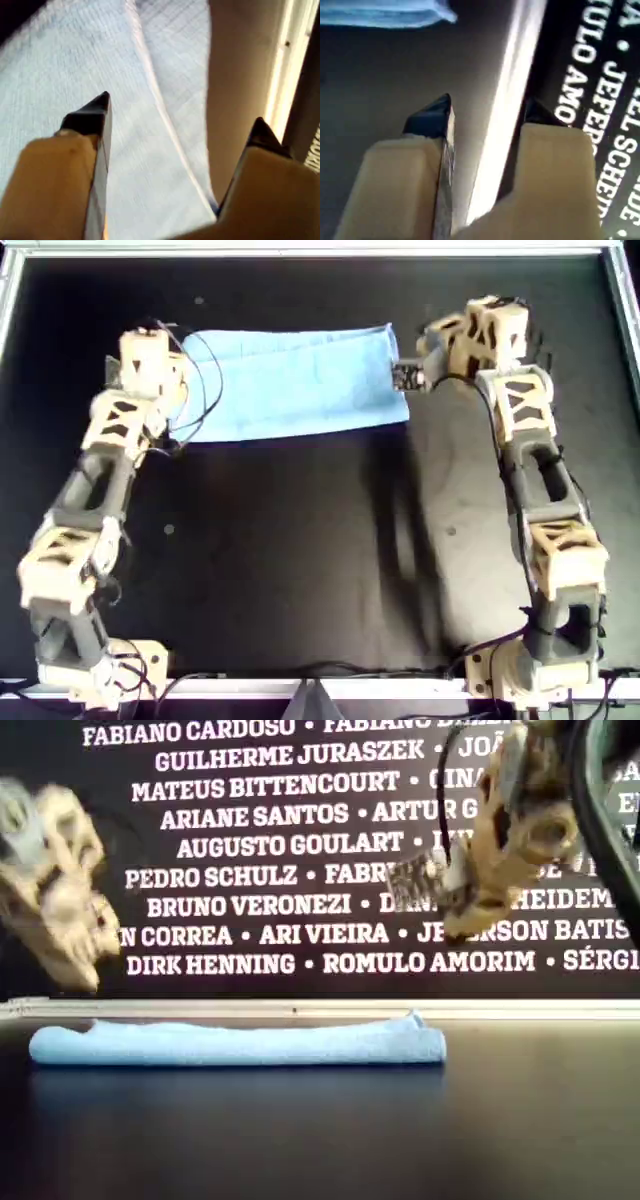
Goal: Fold a cloth
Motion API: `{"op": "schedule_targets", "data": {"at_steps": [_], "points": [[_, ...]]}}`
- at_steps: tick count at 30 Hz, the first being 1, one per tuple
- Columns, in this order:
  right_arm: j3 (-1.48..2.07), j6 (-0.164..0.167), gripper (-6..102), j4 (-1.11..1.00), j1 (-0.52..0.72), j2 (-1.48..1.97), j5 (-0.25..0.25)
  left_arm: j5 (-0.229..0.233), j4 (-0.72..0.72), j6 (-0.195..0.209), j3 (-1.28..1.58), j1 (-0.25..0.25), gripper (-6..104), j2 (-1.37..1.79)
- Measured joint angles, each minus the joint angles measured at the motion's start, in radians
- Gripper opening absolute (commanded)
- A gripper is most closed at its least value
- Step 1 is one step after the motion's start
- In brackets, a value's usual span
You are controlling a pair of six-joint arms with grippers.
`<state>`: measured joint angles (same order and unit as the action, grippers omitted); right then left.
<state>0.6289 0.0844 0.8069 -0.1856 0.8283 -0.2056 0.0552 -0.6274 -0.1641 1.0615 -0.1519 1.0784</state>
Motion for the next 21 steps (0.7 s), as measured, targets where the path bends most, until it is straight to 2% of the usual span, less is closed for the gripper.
{"op": "schedule_targets", "data": {"at_steps": [4,8,12,21], "points": [[0.121,0.0,59,0.123,0.003,0.23,0.0,0.0,-0.115,0.005,0.14,0.0,94,0.285],[0.308,0.002,59,0.253,0.044,0.561,0.0,0.0,-0.138,0.091,0.328,0.0,94,0.609],[0.558,0.006,59,0.29,0.051,0.93,0.0,0.0,-0.138,0.132,0.551,0.0,94,0.934],[1.075,0.012,59,0.293,0.066,1.646,0.006,-0.006,-0.138,0.149,0.996,0.0,92,1.517]]}}
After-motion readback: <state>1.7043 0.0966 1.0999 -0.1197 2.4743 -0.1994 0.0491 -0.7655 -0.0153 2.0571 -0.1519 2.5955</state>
